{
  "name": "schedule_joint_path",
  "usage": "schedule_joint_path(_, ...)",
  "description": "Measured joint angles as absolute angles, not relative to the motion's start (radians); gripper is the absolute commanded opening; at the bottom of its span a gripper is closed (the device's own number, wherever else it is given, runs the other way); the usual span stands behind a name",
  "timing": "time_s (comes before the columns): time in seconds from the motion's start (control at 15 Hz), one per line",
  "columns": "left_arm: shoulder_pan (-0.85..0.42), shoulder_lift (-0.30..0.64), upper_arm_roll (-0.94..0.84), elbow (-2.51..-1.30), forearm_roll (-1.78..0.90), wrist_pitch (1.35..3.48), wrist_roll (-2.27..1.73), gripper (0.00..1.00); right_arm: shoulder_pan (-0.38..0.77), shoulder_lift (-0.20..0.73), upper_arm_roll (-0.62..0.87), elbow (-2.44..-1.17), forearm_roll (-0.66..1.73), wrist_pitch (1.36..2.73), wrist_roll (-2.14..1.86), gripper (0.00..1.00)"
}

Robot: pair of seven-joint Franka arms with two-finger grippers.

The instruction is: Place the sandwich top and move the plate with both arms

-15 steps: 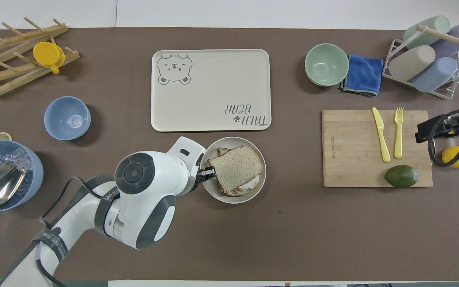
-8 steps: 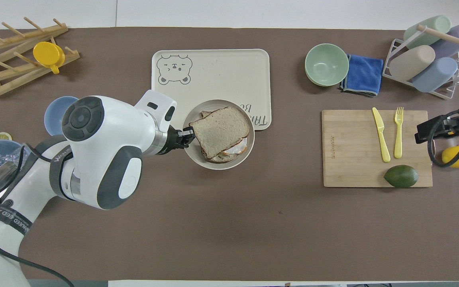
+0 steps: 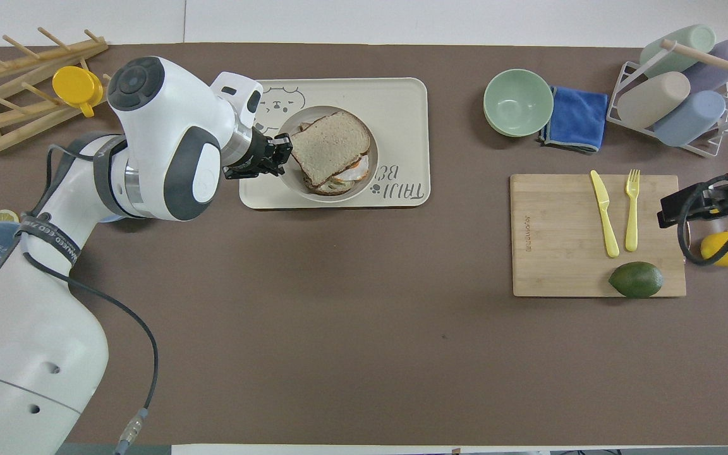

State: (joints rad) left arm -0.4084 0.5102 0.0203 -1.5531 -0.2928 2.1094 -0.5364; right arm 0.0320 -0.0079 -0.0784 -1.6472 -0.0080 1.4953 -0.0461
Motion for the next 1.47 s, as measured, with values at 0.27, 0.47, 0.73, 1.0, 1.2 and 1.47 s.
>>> schedule_joint_path(0.27, -0.41, 0.582, 0.015, -1.512, -0.294, 2.192, -0.529, 0.0, 0.032, -0.008, -0.078, -1.647, -0.008, 1.495, -0.046, 1.0)
schedule_joint_path(0.47, -0.411, 0.583, 0.013, -1.524, -0.294, 2.215, -0.509, 0.0, 0.032, -0.008, -0.078, -1.647, -0.008, 1.495, -0.046, 1.0)
schedule_joint_path(0.73, -0.404, 0.581, 0.017, -1.535, -0.295, 2.219, -0.44, 1.0, 0.032, -0.008, -0.078, -1.647, -0.008, 1.495, -0.046, 1.0)
schedule_joint_path(1.0, -0.391, 0.578, 0.023, -1.54, -0.295, 2.22, -0.42, 1.0, 0.032, -0.008, -0.078, -1.647, -0.008, 1.495, -0.046, 1.0)
schedule_joint_path(1.2, -0.376, 0.564, 0.034, -1.537, -0.277, 2.216, -0.409, 1.0, 0.032, -0.008, -0.078, -1.647, -0.008, 1.495, -0.046, 1.0)
schedule_joint_path(1.47, -0.362, 0.45, 0.088, -1.533, -0.186, 2.069, -0.387, 1.0, 0.032, -0.008, -0.078, -1.647, -0.008, 1.495, -0.046, 1.0)
